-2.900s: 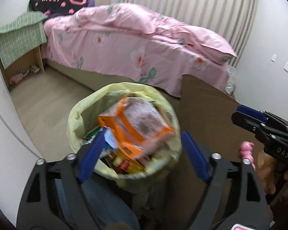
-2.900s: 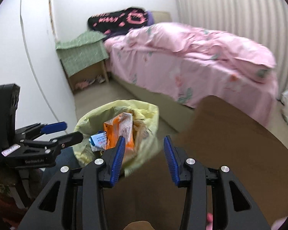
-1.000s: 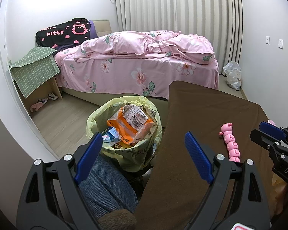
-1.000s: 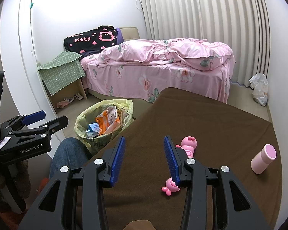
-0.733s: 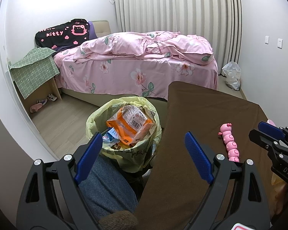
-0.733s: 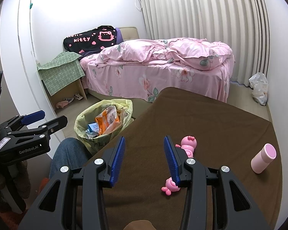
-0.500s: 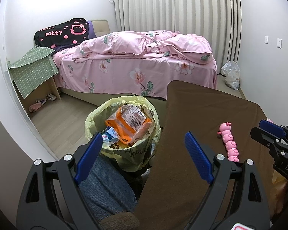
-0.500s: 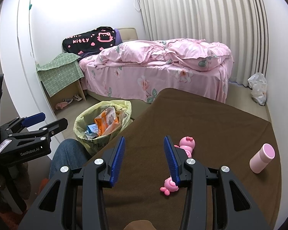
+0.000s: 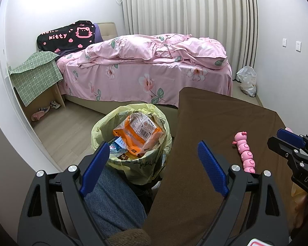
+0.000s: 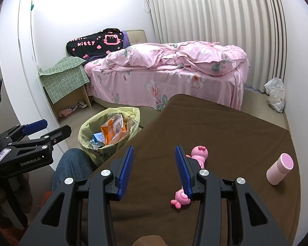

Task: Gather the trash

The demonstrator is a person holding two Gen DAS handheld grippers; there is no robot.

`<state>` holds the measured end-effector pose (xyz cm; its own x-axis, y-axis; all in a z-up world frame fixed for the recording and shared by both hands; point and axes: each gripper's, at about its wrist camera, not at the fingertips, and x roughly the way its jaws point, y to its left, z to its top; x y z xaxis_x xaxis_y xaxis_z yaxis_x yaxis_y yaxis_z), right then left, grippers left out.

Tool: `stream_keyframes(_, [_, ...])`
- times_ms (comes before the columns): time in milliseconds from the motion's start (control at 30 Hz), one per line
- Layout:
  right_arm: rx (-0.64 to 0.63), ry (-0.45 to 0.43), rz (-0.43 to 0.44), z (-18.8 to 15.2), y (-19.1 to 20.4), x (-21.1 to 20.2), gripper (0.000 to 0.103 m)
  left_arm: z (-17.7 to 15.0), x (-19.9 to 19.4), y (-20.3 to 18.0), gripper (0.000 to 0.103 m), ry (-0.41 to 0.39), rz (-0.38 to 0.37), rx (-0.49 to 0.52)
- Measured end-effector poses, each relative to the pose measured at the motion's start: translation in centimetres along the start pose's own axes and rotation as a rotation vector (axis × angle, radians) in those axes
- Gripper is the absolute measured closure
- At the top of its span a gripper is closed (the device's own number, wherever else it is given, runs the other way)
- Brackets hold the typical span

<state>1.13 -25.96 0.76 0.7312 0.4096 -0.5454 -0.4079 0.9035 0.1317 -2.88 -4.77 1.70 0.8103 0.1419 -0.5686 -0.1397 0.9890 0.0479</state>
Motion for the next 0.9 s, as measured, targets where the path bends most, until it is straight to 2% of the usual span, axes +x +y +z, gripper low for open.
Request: stream_keyframes(900, [-0.02,-0.004,-0.012,-0.06,-0.06,-0.14,0.063,0.01,-0.25,0.03,0.019,-0.008,-0.007,-0.011])
